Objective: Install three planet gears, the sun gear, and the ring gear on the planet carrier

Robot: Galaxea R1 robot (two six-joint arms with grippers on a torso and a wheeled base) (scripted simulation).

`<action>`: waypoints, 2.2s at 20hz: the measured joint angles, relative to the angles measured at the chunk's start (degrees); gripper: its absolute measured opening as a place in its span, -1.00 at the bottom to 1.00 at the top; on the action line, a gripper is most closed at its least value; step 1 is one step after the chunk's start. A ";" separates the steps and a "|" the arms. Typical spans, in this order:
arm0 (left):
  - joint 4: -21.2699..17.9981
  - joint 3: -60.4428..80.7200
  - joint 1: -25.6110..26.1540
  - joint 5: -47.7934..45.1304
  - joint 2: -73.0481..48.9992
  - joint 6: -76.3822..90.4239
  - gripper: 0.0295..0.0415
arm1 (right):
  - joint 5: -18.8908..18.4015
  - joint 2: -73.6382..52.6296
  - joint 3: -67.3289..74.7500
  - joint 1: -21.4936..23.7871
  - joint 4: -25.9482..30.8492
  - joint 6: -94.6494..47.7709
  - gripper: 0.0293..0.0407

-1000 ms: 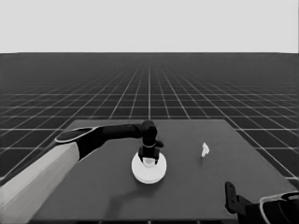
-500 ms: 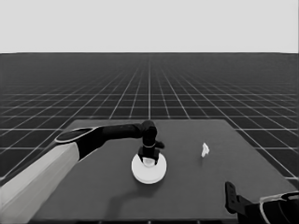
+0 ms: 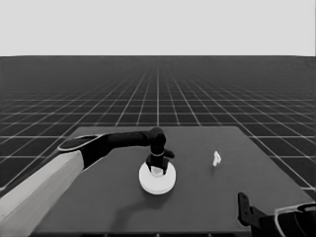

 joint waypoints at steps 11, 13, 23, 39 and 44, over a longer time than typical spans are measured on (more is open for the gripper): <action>0.00 0.00 -0.01 -0.01 0.00 5.51 -0.11 | 0.00 0.00 0.00 0.00 0.00 0.00 0.61; 0.00 0.00 0.03 -0.01 0.02 6.51 -0.11 | 0.00 0.00 0.00 0.00 0.00 0.00 0.61; 0.02 -0.03 0.23 0.02 -0.03 11.31 0.30 | 0.00 0.00 0.00 0.00 0.00 0.00 0.61; -5.11 2.95 -5.87 1.57 -0.75 -19.38 0.49 | 0.00 0.00 0.00 0.00 0.00 0.00 0.61; 0.93 47.88 -16.42 -30.53 -38.76 35.07 0.98 | -10.30 17.80 -37.24 26.21 36.55 18.09 0.75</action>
